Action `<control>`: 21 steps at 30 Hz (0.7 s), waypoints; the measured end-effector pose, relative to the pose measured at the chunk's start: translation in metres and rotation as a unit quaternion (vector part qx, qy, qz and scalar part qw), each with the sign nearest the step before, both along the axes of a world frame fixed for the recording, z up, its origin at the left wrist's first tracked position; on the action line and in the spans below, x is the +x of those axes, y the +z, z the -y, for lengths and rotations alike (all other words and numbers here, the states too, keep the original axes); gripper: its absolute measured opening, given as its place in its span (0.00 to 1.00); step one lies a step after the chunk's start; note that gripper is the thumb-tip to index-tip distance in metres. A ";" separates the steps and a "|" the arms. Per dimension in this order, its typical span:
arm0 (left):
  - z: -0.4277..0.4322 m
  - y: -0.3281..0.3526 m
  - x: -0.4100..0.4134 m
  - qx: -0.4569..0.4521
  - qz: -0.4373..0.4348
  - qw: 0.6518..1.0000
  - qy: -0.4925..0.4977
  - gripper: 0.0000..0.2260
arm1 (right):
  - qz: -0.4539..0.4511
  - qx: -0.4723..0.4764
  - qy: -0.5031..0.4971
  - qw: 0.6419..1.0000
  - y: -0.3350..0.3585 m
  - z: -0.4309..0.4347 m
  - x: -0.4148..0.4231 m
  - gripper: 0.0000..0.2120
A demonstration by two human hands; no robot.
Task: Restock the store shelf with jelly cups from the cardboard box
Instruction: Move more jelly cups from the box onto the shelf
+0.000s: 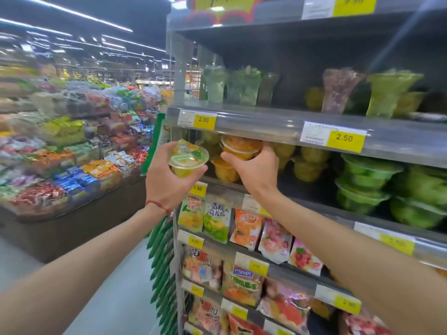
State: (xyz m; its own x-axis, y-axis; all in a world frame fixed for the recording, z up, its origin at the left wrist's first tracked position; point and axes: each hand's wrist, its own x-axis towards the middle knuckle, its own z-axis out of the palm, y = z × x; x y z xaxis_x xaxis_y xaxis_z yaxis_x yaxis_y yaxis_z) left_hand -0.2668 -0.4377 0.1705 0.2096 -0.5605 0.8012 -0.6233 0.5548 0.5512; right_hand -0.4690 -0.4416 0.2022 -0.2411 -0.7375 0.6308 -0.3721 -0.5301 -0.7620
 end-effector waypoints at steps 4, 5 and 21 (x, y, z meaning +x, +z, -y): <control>0.004 -0.003 0.002 0.007 -0.002 1.000 -0.004 0.31 | -0.019 0.037 -0.008 0.999 0.002 0.016 0.006 0.37; 0.003 -0.003 0.002 0.008 -0.004 1.000 -0.008 0.31 | -0.022 0.043 -0.009 0.999 0.001 0.019 0.007 0.39; -0.031 -0.011 -0.022 0.018 -0.024 0.995 -0.096 0.29 | -0.047 0.129 0.050 0.989 -0.002 -0.007 -0.013 0.38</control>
State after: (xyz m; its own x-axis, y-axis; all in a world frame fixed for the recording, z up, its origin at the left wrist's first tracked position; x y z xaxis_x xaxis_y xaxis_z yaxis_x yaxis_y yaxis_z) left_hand -0.2888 -0.4070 0.1598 0.1339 -0.6226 0.7710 -0.4804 0.6397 0.6000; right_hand -0.4816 -0.4350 0.2002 -0.1078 -0.8939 0.4351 -0.4039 -0.3605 -0.8408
